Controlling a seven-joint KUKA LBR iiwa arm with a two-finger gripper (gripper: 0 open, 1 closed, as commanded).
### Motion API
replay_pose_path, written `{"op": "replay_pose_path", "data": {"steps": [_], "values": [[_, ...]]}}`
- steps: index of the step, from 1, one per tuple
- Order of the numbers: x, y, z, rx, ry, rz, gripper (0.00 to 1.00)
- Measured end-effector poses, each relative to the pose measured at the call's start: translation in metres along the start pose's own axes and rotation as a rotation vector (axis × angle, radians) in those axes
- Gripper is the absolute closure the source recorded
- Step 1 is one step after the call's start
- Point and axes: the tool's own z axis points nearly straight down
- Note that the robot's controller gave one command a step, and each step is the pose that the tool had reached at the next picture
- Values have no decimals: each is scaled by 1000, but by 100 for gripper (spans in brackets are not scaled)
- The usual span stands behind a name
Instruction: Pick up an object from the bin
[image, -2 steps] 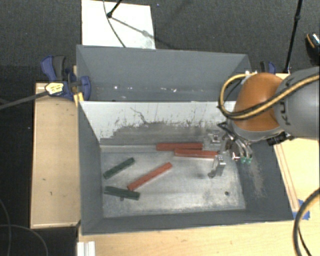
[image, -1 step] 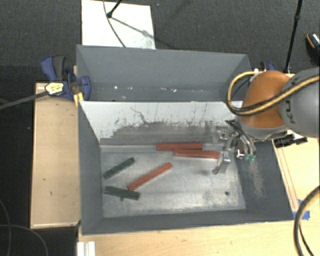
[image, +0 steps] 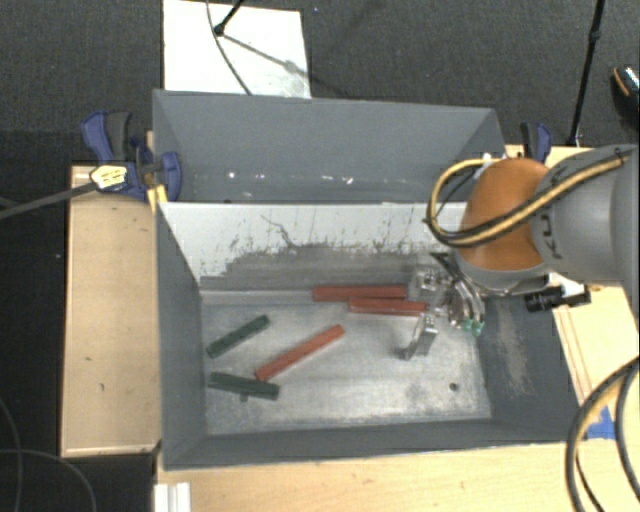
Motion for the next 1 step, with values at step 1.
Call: {"op": "replay_pose_path", "data": {"steps": [1], "values": [[-7,-20,-2,1,-7,208,0]]}}
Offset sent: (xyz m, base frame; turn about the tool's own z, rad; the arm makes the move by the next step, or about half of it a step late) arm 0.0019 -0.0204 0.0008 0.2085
